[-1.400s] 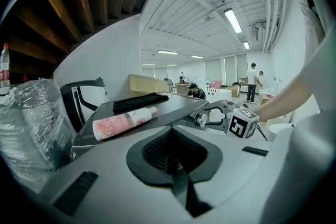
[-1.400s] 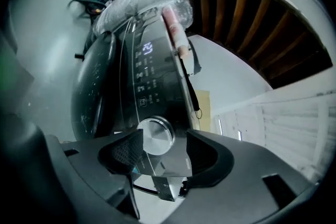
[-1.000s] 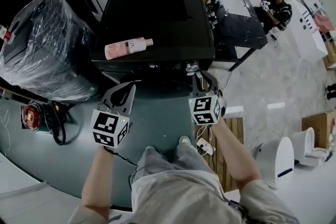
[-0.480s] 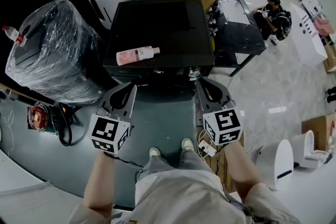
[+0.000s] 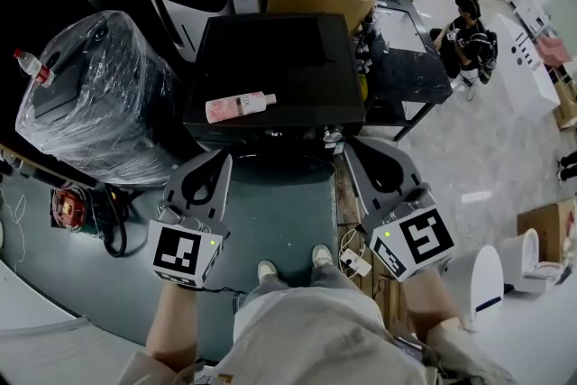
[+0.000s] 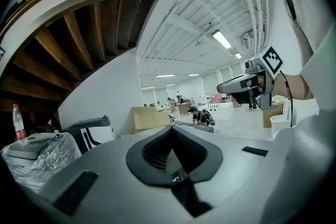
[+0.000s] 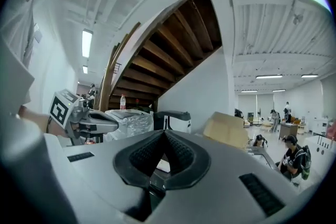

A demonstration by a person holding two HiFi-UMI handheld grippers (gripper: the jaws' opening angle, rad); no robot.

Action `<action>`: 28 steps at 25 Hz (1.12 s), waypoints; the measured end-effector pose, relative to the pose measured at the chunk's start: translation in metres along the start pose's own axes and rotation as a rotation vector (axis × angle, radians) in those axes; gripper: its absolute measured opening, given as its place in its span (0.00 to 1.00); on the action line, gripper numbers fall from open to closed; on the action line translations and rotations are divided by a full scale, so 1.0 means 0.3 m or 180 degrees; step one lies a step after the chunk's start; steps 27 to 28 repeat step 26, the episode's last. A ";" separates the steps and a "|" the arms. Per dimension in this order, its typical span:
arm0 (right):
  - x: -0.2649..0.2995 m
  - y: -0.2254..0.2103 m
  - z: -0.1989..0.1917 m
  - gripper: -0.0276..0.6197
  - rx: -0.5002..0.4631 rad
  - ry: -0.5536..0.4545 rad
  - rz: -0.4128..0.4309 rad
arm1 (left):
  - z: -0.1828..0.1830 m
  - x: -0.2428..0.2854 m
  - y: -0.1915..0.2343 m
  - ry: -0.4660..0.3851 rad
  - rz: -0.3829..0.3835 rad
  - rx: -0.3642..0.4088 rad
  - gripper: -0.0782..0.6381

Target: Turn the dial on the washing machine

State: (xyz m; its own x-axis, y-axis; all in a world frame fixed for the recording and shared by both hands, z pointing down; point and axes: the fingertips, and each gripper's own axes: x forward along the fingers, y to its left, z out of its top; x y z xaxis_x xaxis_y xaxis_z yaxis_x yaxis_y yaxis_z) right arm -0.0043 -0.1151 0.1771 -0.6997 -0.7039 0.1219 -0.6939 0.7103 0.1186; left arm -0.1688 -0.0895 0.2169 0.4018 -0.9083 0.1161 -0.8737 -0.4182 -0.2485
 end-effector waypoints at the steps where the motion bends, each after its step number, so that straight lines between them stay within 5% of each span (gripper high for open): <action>1: -0.008 0.006 0.022 0.09 -0.0039 -0.0028 0.0007 | 0.032 -0.010 -0.006 -0.0050 0.0001 0.0001 0.13; 8: -0.033 0.024 0.108 0.09 -0.0118 -0.0172 -0.0001 | 0.154 -0.067 -0.009 -0.0171 -0.0020 0.0013 0.14; 28: -0.031 0.032 0.139 0.09 0.0023 -0.0259 0.0042 | 0.184 -0.089 0.006 -0.0207 -0.0002 -0.0085 0.13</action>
